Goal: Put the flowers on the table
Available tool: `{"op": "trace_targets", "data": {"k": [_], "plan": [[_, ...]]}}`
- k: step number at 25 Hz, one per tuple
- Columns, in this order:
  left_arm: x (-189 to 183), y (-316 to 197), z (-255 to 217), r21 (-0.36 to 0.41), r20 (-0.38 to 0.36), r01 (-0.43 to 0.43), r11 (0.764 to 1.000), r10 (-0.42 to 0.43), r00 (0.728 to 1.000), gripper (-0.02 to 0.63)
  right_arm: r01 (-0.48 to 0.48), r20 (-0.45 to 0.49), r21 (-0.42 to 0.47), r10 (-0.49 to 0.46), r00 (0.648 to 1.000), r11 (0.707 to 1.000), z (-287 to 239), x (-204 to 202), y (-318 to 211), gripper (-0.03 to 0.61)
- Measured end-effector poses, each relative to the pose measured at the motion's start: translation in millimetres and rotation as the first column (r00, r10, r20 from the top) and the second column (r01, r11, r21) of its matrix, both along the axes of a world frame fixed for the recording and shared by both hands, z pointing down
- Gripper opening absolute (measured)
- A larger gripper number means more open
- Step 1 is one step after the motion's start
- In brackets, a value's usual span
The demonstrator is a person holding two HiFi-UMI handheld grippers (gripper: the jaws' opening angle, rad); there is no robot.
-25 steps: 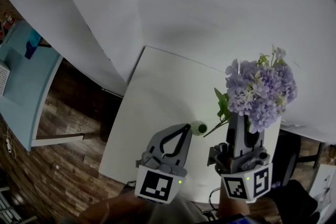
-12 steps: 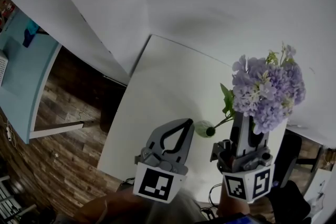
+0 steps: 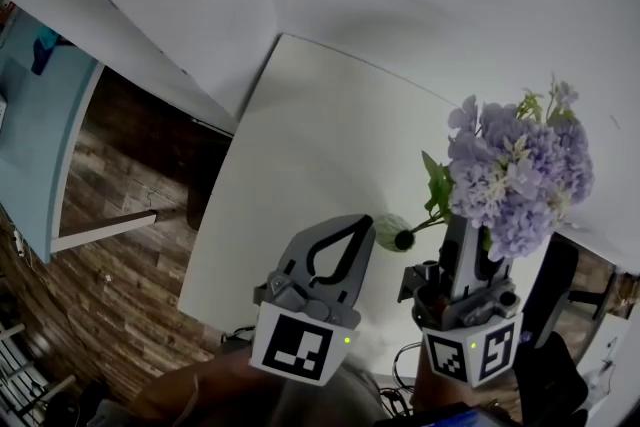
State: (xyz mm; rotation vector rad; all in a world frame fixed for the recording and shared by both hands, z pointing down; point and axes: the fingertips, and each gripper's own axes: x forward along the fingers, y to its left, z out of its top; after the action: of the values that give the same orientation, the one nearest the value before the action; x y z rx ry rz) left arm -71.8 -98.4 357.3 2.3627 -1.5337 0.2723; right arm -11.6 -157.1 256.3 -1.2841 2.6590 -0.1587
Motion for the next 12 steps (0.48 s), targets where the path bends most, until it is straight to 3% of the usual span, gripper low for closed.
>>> {"op": "trace_targets", "data": {"k": [12], "plan": [[13, 3, 29, -0.024, 0.01, -0.019, 1.0, 0.019, 1.0, 0.008, 0.026, 0.006, -0.015, -0.026, 1.0, 1.0, 42, 9, 17, 0.035]]}}
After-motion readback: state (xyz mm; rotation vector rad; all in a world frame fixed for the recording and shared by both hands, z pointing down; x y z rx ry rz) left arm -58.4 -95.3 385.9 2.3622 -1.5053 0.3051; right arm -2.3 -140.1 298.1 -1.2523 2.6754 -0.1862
